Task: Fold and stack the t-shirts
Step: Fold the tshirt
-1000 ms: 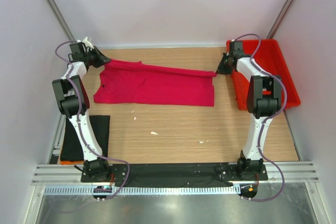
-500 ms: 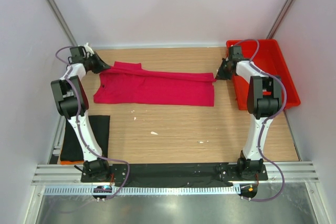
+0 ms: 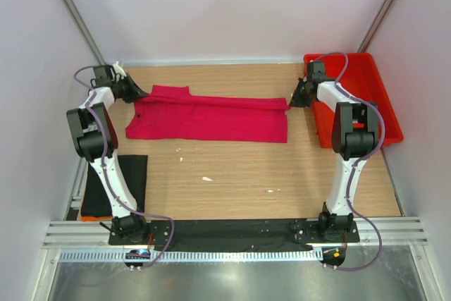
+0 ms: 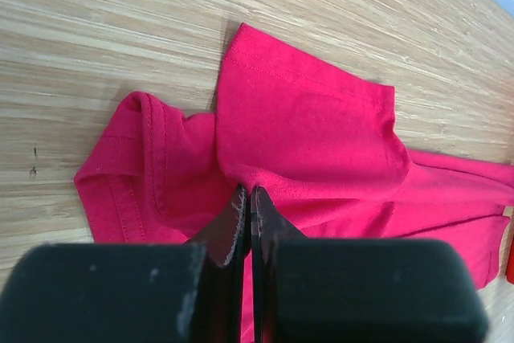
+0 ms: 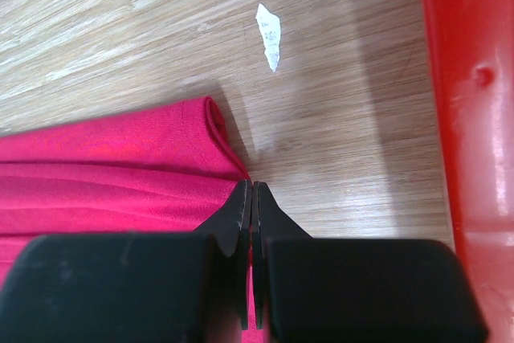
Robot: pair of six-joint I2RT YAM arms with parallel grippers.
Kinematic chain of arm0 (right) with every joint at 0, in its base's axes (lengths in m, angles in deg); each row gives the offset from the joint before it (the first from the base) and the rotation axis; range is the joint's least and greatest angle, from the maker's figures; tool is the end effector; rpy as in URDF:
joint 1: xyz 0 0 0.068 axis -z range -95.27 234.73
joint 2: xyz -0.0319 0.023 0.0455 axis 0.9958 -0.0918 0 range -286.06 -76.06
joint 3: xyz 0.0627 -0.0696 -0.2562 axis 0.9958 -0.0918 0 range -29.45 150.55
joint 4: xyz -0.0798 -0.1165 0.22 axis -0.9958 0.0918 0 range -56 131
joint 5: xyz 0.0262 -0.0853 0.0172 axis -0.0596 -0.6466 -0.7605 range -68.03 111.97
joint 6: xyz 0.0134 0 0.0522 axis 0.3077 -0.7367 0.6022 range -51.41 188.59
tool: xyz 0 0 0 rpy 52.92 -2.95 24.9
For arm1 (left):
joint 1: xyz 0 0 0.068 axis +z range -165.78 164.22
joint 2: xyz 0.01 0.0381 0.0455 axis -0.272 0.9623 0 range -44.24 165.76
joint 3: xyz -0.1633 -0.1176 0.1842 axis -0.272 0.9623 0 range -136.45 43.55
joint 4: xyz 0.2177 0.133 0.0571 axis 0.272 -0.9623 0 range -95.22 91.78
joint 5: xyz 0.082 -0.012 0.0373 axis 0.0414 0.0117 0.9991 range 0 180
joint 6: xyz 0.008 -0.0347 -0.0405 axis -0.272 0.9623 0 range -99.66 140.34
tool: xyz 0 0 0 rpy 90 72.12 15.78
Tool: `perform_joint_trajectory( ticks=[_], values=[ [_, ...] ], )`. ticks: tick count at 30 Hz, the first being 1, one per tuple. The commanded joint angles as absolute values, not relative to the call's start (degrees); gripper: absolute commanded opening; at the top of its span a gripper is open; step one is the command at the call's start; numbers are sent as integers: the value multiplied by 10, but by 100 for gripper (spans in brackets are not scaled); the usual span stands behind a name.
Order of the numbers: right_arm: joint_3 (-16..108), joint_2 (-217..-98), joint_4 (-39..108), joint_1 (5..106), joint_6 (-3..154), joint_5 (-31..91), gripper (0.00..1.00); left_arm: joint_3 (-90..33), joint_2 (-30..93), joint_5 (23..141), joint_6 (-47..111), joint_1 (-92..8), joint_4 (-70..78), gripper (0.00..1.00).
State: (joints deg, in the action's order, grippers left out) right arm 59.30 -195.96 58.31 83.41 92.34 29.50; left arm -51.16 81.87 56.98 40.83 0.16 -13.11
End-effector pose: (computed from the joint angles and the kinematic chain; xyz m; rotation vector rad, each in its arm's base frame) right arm 0.4539 0.0150 0.1771 0.4465 2.5220 0.3373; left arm 0.4742 0.1154 0.1754 -0.4609 2.2792 -0.7207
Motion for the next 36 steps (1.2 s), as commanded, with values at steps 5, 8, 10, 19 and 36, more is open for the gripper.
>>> perform_joint_trajectory(
  ticks=[5,8,10,19,36],
  values=[
    [605,-1933,572,837,919,277,1,-506,780,584,394,16,-154,0],
    [610,-1937,571,837,920,276,1,-493,770,587,392,17,-156,0],
    [613,-1940,572,837,921,277,1,-481,763,584,391,16,-153,0],
    [613,-1946,573,837,924,279,1,-467,758,590,386,20,-157,0],
    [678,-1918,647,809,885,222,54,-480,695,713,442,14,-205,30]
  ],
)
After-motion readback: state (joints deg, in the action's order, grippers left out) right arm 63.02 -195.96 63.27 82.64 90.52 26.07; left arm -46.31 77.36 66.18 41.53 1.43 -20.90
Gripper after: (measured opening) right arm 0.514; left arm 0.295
